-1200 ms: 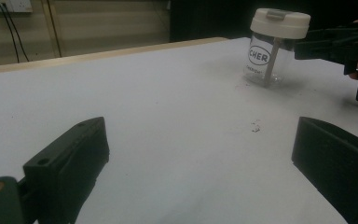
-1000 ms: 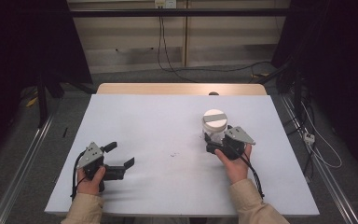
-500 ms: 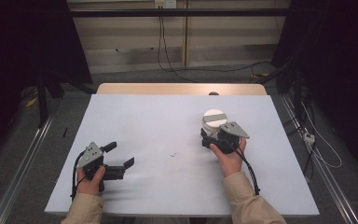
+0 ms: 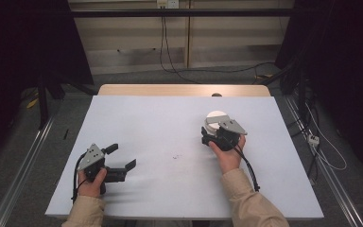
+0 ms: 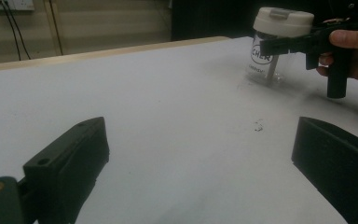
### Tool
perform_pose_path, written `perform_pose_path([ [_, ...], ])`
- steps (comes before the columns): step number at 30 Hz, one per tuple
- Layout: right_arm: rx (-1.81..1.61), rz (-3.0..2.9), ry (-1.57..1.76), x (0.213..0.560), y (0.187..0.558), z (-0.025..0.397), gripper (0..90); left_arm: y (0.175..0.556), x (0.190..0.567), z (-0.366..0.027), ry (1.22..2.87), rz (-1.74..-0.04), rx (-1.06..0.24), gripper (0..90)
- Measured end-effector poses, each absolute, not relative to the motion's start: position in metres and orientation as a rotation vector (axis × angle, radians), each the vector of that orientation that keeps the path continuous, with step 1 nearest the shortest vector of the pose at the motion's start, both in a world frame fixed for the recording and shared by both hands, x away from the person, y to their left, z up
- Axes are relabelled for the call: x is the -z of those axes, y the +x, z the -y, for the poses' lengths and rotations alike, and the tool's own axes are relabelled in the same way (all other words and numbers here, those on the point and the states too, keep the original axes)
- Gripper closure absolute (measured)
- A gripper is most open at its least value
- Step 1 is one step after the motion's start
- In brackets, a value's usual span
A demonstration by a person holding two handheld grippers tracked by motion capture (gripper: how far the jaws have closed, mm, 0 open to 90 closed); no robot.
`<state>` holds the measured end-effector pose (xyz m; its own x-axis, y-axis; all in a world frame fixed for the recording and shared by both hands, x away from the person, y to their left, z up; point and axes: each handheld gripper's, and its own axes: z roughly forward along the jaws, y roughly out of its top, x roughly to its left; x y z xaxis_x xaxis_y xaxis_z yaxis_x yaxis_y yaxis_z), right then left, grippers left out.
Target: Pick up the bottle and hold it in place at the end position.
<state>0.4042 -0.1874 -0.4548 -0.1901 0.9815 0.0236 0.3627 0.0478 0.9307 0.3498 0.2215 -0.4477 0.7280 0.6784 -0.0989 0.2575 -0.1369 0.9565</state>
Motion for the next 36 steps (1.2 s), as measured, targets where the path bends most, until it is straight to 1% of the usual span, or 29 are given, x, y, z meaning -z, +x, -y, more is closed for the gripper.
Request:
perform_pose_path([
  [11,-1.147,-1.63,1.385,0.4569,0.407,0.19,16.2,0.3495,0.4477,-0.2214,1.71,-0.755,-0.429,3.5],
  [27,-1.164,-1.65,1.382,0.4539,0.4065,0.1942,18.2,0.3501,0.4478,-0.2218,1.712,-0.748,-0.432,3.4],
  [36,-1.19,-1.703,1.327,0.4485,0.4076,0.1862,18.3,0.35,0.4478,-0.2214,1.712,-0.751,-0.432,3.5],
])
